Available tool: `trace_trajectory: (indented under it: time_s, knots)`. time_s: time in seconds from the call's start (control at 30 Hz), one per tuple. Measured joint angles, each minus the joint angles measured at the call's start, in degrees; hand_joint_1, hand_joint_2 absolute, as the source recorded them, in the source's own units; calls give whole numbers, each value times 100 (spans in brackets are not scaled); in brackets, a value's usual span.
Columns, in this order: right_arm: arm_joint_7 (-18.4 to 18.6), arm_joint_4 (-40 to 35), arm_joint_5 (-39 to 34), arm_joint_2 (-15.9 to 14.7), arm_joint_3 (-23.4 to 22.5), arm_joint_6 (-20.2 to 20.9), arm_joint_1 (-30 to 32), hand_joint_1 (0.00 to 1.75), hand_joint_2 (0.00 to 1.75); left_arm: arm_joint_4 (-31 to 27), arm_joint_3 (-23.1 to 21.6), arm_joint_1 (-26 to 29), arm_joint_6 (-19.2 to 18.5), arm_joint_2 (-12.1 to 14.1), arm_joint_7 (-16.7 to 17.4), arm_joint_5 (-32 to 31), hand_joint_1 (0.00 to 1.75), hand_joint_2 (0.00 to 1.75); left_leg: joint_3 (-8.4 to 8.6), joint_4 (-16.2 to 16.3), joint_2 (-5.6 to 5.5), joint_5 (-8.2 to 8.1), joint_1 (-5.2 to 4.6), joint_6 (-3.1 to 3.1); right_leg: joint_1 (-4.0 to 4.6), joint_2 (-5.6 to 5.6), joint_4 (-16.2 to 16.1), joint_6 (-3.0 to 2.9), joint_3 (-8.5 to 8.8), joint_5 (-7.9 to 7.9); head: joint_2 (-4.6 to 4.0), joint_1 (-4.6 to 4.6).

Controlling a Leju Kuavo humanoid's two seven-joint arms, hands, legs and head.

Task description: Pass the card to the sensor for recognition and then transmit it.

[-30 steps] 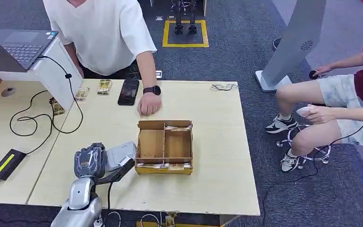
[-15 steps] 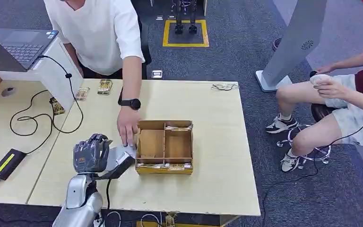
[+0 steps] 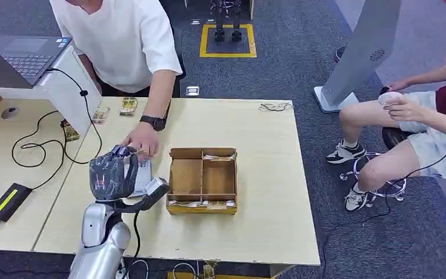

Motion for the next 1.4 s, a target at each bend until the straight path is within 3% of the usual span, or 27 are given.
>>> trace_trajectory:
  time_s: [0.27, 0.47, 0.63, 1.4]
  knots:
    - [-2, 28, 0, 0, 0, -20, 0, 0, 175, -271, -20, -69, 0, -94, 271, -76, 175, 175, 3, 0, 1, 0, 2, 0, 2, 1, 1, -1, -2, -1, 0, 0]
    - [4, 61, 0, 0, 13, -20, -11, 0, 175, -188, -203, -103, -2, 29, 925, -551, 175, 175, 0, 0, 1, 0, 1, 0, 1, 1, 1, 0, -2, 0, 0, 2]
    - [4, 103, 0, -9, 39, -39, -32, 0, 175, 55, -402, -139, -2, 160, 1202, -660, 175, 175, 0, 0, 0, 0, 1, 0, 1, 1, 1, 0, -4, 0, 0, 0]
    - [63, 177, 0, -48, 72, -81, -40, 0, 175, 584, -651, -234, -2, 341, 1309, -512, 175, 175, -4, 0, 3, -2, 1, -1, 1, 3, 1, -1, -8, -1, 0, 0]
